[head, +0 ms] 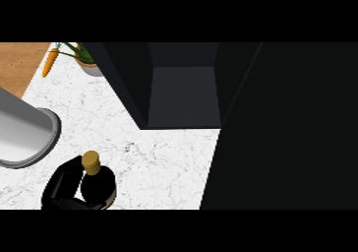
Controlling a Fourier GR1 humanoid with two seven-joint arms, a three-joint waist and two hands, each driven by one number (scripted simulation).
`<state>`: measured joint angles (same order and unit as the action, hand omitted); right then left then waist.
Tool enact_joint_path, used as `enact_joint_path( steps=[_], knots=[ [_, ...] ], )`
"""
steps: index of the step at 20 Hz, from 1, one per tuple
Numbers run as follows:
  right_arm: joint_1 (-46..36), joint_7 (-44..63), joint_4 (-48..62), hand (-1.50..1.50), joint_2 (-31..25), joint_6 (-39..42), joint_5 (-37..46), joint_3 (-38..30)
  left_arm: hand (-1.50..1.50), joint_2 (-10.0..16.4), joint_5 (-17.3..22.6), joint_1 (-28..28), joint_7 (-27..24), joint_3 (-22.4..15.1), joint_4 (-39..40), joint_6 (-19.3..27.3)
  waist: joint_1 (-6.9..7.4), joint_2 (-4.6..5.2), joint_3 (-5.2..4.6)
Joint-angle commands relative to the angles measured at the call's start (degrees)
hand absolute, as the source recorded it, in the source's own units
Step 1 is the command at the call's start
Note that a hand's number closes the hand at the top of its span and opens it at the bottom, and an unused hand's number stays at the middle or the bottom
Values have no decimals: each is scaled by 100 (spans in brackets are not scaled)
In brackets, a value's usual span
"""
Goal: Pick up the wine, place it into the cabinet and close the cabinet
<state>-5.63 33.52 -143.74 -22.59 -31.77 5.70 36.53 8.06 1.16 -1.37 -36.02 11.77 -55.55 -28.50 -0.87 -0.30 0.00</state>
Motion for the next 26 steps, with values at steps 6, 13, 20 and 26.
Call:
enact_joint_path(
  steps=[6,13,20,26],
  knots=[
    [709,-131,-997,-150,-202,22,478,286,150,-392,-30,-287,-386,-2,41,618,15,7,0],
    [481,43,-963,-150,-159,-93,422,193,150,-608,270,-206,433,-330,-651,258,37,-2,-2],
    [811,6,-1348,-150,-481,-84,369,220,150,-801,435,318,400,-1301,-1456,816,1,-21,-2],
    [962,-476,-1104,-150,-460,-100,246,137,150,-805,744,464,1470,-1779,-2650,1181,34,-6,2]
  ],
)
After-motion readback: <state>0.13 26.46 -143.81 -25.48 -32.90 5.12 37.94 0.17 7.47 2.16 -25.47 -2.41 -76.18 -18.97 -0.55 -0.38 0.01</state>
